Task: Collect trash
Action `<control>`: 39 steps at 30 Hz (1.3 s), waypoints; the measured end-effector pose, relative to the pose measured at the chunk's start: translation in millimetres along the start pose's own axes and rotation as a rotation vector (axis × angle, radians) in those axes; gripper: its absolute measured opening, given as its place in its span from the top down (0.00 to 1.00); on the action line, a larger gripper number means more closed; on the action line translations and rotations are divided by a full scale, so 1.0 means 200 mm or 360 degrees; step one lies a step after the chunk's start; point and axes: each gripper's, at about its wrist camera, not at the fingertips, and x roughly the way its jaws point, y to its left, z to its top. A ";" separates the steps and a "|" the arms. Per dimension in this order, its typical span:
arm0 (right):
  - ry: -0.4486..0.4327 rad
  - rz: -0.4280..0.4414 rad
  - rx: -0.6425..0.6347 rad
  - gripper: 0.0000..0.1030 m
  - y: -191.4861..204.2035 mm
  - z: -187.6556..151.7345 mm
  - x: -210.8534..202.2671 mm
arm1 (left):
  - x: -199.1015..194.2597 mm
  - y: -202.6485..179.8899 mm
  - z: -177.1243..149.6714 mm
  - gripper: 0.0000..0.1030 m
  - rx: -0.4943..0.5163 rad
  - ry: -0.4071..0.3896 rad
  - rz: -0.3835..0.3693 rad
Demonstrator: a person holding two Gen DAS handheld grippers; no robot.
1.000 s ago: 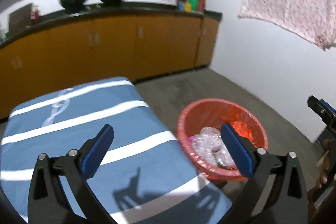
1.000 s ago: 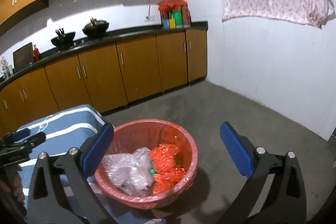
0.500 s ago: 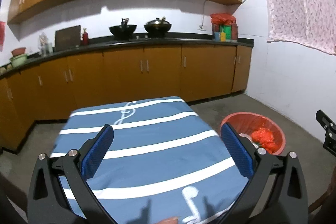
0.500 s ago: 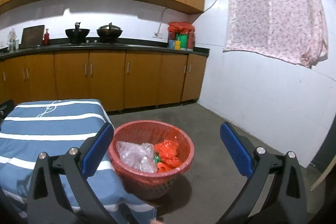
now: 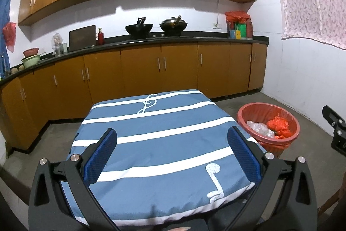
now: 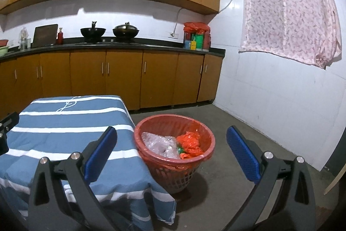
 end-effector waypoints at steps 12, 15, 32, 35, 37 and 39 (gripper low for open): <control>0.0018 0.0048 0.0093 0.04 -0.01 -0.03 -0.06 | -0.13 0.00 -0.06 0.02 0.0010 -0.0100 0.0012; 0.0010 0.0054 0.0094 0.04 -0.01 -0.03 -0.07 | -0.16 0.00 -0.06 0.02 0.0005 -0.0108 0.0012; -0.0015 0.0065 0.0112 0.04 -0.02 -0.05 -0.13 | -0.21 -0.01 -0.07 0.02 0.0012 -0.0142 0.0016; -0.0021 0.0067 0.0115 0.04 -0.02 -0.05 -0.14 | -0.22 -0.01 -0.06 0.02 0.0015 -0.0150 0.0022; -0.0020 0.0067 0.0117 0.04 -0.02 -0.05 -0.14 | -0.23 -0.01 -0.06 0.02 0.0013 -0.0152 0.0024; -0.0019 0.0067 0.0120 0.04 -0.02 -0.05 -0.14 | -0.23 -0.01 -0.06 0.02 0.0010 -0.0153 0.0024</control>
